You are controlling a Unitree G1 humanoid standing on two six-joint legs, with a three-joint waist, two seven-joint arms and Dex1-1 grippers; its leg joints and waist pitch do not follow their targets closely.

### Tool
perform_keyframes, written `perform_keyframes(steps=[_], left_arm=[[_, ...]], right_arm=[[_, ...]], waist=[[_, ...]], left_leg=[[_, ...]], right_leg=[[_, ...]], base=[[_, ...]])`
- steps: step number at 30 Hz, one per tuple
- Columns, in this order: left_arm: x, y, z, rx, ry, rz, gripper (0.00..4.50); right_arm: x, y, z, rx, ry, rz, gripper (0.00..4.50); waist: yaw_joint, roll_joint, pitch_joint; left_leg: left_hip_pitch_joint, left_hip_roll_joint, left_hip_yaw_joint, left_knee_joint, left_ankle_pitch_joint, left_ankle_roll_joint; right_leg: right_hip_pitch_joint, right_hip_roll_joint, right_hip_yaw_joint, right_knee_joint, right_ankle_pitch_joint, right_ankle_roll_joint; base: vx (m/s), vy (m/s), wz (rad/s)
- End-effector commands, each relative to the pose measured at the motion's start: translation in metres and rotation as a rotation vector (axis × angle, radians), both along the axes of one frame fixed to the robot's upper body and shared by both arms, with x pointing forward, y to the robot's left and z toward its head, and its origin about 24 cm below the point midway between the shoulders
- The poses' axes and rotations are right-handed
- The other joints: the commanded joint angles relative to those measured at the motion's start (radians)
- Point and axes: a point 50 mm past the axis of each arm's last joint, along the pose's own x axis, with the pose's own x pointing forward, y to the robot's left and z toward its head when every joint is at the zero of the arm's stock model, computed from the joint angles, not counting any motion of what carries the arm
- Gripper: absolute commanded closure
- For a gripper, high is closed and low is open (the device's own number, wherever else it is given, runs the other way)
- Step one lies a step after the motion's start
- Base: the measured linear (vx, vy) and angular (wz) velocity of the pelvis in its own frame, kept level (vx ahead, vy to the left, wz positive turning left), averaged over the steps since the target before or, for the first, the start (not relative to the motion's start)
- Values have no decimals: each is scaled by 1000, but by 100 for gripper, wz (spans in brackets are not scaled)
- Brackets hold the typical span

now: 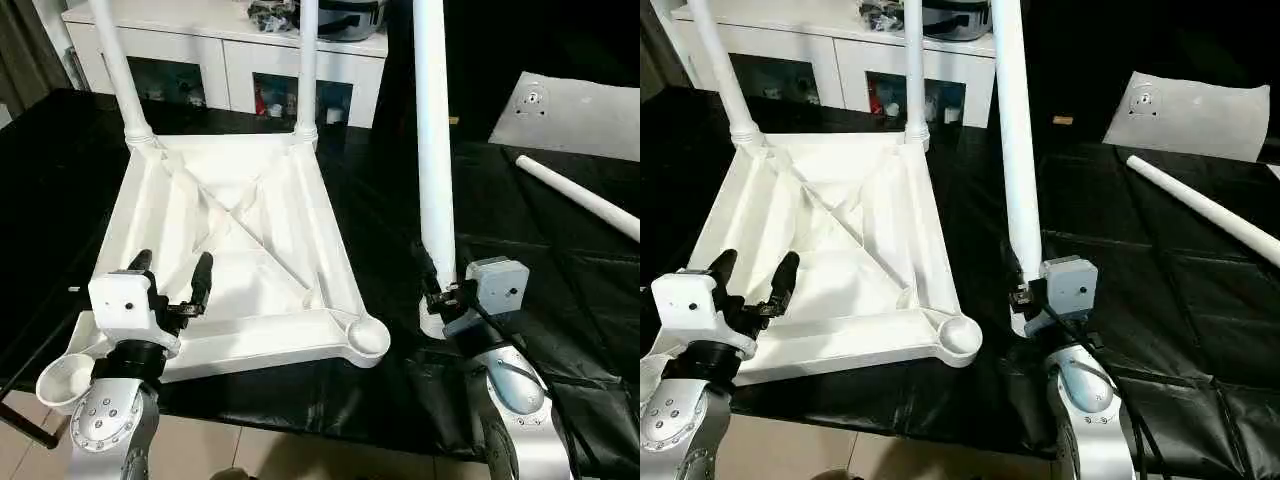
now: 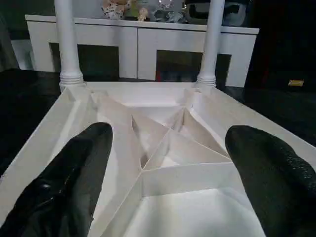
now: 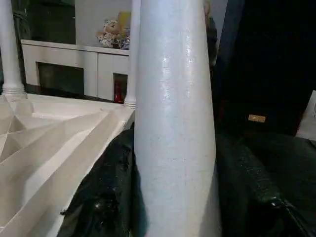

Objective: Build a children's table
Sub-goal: Pick table leg

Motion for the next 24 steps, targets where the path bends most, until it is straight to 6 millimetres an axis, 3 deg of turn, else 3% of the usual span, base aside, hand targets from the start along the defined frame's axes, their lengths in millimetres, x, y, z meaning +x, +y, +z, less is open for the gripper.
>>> perform_keyframes(steps=[1, 24], left_arm=[[1, -1, 1, 0, -11, -3, 41], [1, -1, 1, 0, -11, -3, 41]], right_arm=[[2, -1, 1, 4, -1, 0, 265], [2, -1, 1, 4, -1, 0, 265]], waist=[[0, 9, -44], [0, 9, -44]], left_leg=[[14, 31, -17, -83, -456, 3], [15, 31, -17, -82, -458, 3]], right_leg=[[22, -47, 37, -84, -446, -35], [21, -47, 37, -86, -459, -31]], base=[[0, 0, 0], [0, 0, 0]])
